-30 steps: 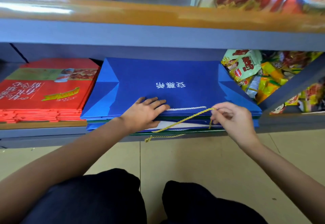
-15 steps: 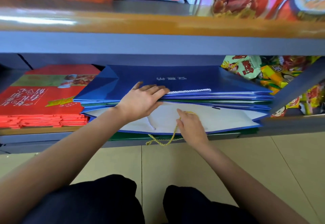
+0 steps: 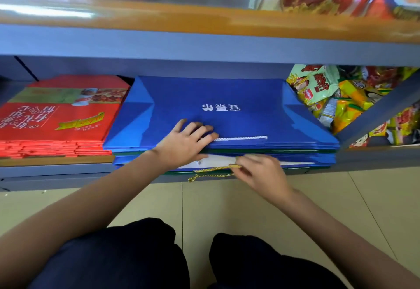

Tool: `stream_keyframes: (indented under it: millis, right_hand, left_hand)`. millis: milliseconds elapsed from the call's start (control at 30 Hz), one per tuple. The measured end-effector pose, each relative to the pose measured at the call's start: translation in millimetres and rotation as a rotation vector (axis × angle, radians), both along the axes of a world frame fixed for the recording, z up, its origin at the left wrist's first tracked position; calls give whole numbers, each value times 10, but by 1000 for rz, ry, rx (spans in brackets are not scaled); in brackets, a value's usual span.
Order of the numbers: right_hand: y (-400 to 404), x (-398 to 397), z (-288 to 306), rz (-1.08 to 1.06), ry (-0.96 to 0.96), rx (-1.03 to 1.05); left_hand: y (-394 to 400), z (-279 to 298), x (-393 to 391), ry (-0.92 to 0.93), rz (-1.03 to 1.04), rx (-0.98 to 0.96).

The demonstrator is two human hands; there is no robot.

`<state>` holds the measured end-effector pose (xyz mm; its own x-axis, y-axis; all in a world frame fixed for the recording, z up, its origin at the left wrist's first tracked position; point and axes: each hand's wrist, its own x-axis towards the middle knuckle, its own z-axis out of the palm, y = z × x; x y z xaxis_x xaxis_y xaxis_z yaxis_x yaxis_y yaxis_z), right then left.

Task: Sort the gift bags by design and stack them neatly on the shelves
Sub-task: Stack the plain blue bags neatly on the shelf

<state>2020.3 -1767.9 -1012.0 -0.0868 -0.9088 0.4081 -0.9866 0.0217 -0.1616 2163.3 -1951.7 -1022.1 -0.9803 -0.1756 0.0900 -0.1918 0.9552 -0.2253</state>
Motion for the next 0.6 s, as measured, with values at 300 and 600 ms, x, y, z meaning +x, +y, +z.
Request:
stream_keyframes:
  millis: [300, 600]
  right_hand:
    - [30, -382, 355, -86, 33, -121]
    - [199, -324, 416, -227, -433, -131]
  left_hand:
    - [92, 10, -5, -297, 177, 100]
    - [17, 162, -46, 252, -135, 5]
